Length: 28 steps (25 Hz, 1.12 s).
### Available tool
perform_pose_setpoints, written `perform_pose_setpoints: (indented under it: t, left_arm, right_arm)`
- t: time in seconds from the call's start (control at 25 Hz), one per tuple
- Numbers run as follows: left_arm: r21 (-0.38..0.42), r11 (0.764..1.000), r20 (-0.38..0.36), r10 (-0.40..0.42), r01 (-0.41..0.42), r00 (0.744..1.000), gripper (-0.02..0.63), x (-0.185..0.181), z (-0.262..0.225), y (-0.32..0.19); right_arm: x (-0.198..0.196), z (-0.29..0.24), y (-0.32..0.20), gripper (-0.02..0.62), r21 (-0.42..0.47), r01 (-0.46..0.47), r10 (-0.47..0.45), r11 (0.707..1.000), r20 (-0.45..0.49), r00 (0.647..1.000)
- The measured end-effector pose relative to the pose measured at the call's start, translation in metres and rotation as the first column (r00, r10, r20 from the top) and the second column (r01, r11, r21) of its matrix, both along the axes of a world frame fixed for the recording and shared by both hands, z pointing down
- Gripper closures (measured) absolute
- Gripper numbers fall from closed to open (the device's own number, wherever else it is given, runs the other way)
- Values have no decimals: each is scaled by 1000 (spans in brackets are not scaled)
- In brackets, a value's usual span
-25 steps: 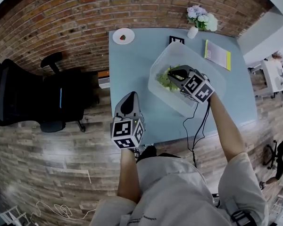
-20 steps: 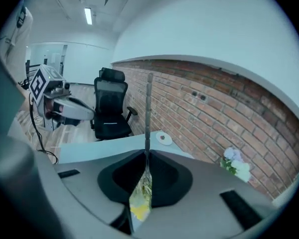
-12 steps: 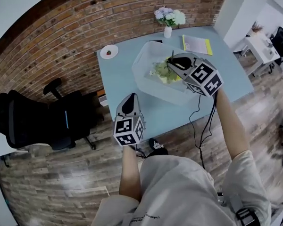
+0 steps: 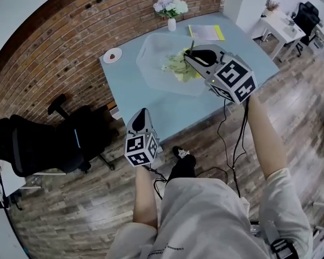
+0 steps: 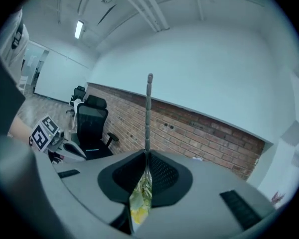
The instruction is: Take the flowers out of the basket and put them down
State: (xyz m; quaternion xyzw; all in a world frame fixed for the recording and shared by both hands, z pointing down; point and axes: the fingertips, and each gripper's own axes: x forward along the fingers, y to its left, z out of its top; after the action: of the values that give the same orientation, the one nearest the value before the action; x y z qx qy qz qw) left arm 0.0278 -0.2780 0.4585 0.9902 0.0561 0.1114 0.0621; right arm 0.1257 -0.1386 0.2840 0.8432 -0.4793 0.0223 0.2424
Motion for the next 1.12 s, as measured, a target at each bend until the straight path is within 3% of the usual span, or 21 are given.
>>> perform_pose_setpoints:
  t: [0.28, 0.56, 0.72, 0.92, 1.12]
  left_arm:
    - [5, 999, -7, 53, -53, 999, 583, -48, 20, 19]
    - [14, 993, 28, 118, -118, 993, 583, -54, 11, 29]
    - [21, 982, 50, 184, -185, 982, 583, -43, 8, 30]
    - [12, 956, 54, 294, -295, 954, 583, -20, 10, 20]
    - [-9, 924, 42, 382, -382, 923, 583, 2, 8, -16]
  right_arm:
    - [-69, 5, 40, 541, 201, -83, 63, 976, 107, 992]
    - [-83, 33, 65, 541, 279, -197, 119, 940, 273, 955]
    - [-81, 54, 70, 541, 270, -282, 186, 920, 332, 925]
    - [-75, 79, 58, 542, 294, -390, 257, 872, 402, 879]
    - [-58, 103, 23, 543, 338, -505, 311, 794, 488, 816]
